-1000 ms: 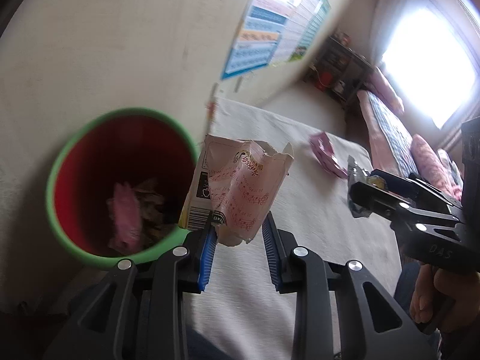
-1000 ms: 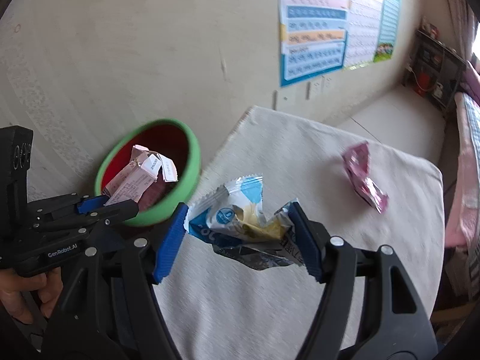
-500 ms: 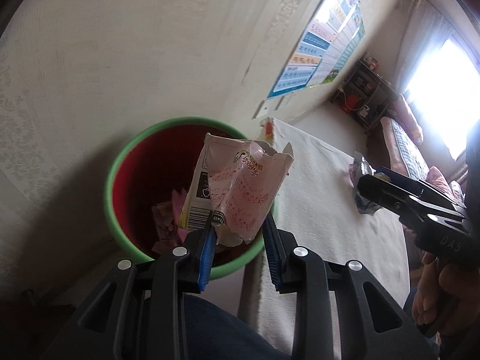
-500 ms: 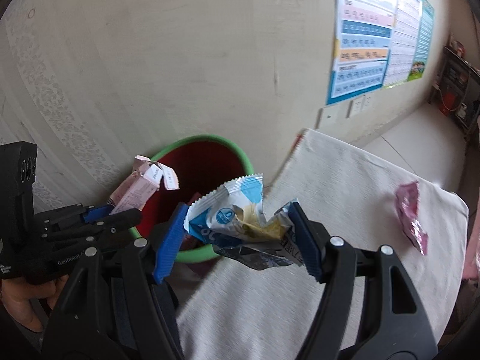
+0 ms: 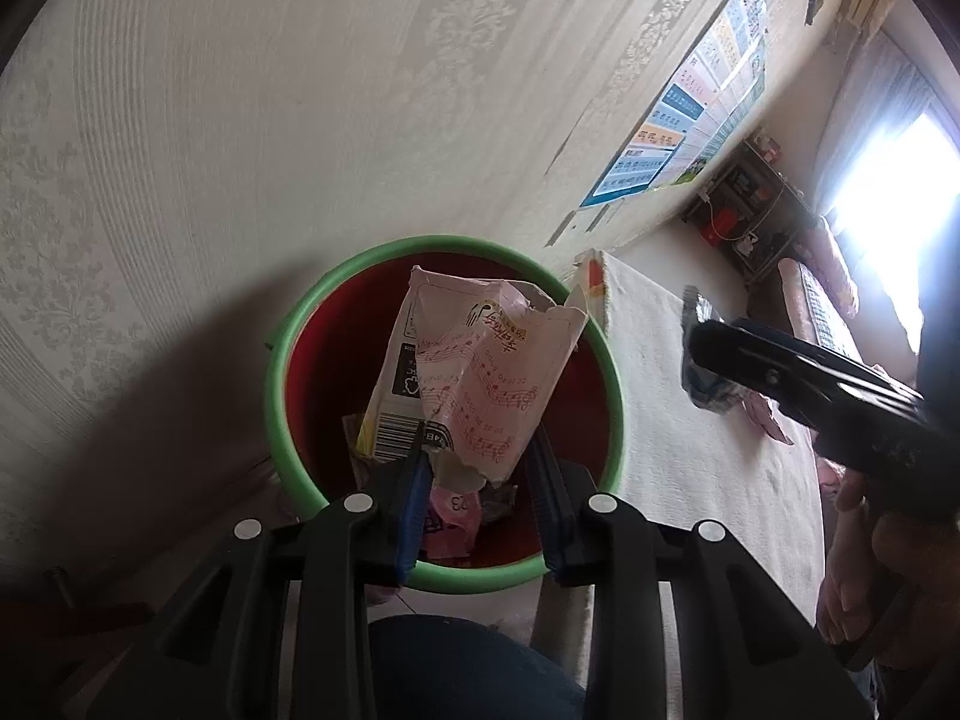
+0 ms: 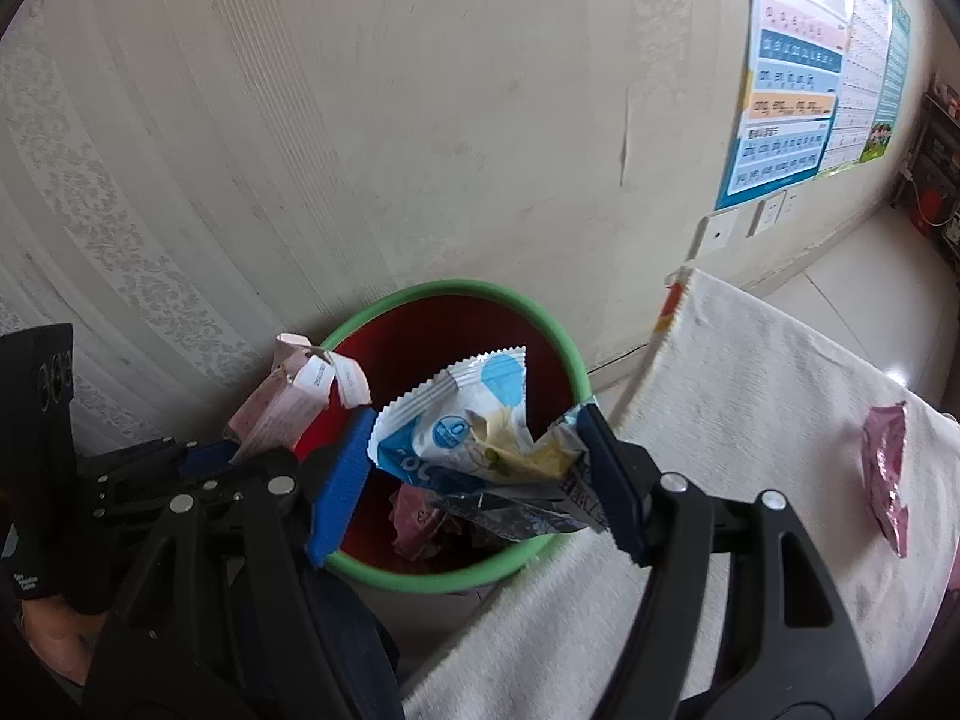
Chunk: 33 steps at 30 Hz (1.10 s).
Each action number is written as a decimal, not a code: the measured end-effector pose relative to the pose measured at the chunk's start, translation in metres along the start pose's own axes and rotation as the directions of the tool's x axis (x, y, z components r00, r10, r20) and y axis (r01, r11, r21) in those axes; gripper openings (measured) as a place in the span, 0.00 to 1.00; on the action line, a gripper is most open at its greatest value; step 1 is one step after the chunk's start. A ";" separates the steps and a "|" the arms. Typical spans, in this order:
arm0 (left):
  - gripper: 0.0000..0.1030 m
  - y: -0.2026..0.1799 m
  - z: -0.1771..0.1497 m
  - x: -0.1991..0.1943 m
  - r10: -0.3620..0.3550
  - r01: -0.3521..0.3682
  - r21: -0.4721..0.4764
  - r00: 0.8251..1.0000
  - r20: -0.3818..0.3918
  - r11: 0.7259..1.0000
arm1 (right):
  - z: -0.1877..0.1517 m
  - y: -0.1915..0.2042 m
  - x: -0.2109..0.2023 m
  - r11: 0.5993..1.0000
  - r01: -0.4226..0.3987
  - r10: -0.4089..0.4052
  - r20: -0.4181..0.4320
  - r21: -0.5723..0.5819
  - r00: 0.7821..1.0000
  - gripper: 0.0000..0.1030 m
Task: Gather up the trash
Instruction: 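Open both tools to drop the carton and wrapper into the bin, then move the open right tool over the pink foil wrapper on the table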
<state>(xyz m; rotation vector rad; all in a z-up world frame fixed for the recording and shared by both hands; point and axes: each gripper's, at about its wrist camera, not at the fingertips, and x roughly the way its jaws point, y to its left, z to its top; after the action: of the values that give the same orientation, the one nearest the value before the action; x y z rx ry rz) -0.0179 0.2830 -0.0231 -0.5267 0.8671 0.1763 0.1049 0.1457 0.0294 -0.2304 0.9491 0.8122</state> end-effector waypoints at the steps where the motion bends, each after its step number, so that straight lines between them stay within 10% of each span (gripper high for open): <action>1: 0.28 0.003 0.000 0.001 -0.002 0.002 -0.002 1.000 -0.003 1.000 | 0.001 0.001 0.004 1.000 -0.003 0.003 -0.005 0.003 1.000 0.65; 15: 0.30 0.023 0.014 0.022 0.001 -0.001 -0.024 1.000 -0.015 1.000 | 0.012 0.006 0.035 1.000 -0.005 0.005 -0.045 0.007 0.999 0.65; 20: 0.68 0.021 0.010 0.019 0.024 -0.024 -0.005 1.000 -0.013 1.000 | 0.012 0.004 0.042 1.000 0.006 -0.005 -0.060 0.015 0.998 0.78; 25: 0.84 0.024 0.001 0.020 0.053 -0.054 -0.012 0.998 -0.024 0.998 | 0.010 -0.002 0.037 0.999 0.014 -0.012 -0.050 0.033 0.999 0.91; 33: 0.87 0.008 -0.009 0.020 0.026 -0.026 -0.008 0.999 -0.041 1.000 | 0.005 -0.016 0.011 0.998 0.026 -0.025 -0.016 0.062 1.000 0.95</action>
<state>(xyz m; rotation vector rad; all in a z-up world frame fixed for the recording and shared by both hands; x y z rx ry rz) -0.0136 0.2842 -0.0462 -0.5287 0.9137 0.1940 0.1226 0.1433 0.0212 -0.1942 0.9828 0.7571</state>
